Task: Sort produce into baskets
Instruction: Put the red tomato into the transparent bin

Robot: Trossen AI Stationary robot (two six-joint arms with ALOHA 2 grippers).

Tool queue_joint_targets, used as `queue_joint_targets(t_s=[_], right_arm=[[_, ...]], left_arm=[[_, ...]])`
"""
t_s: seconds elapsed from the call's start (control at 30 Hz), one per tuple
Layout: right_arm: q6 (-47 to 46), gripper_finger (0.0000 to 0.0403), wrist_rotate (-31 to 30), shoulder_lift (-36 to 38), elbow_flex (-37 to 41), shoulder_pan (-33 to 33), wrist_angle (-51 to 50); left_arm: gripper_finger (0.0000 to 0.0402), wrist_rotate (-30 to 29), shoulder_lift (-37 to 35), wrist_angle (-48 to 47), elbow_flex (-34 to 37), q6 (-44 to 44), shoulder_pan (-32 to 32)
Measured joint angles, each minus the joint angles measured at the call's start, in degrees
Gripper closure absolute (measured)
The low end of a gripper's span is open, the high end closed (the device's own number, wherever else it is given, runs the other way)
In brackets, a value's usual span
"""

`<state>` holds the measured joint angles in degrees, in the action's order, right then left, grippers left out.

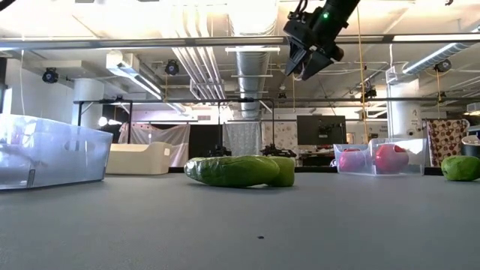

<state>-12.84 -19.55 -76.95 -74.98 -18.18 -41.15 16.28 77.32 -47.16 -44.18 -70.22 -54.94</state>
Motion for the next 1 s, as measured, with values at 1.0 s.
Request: queue_joint_targets(t_s=[1.0], right_arm=[[0.0,0.0035,0.0,-0.1,0.6,-1.7,-0.1]], left_arm=[[0.0041,3.8,9.2,5.9,-1.3,-13.9,-0.5]])
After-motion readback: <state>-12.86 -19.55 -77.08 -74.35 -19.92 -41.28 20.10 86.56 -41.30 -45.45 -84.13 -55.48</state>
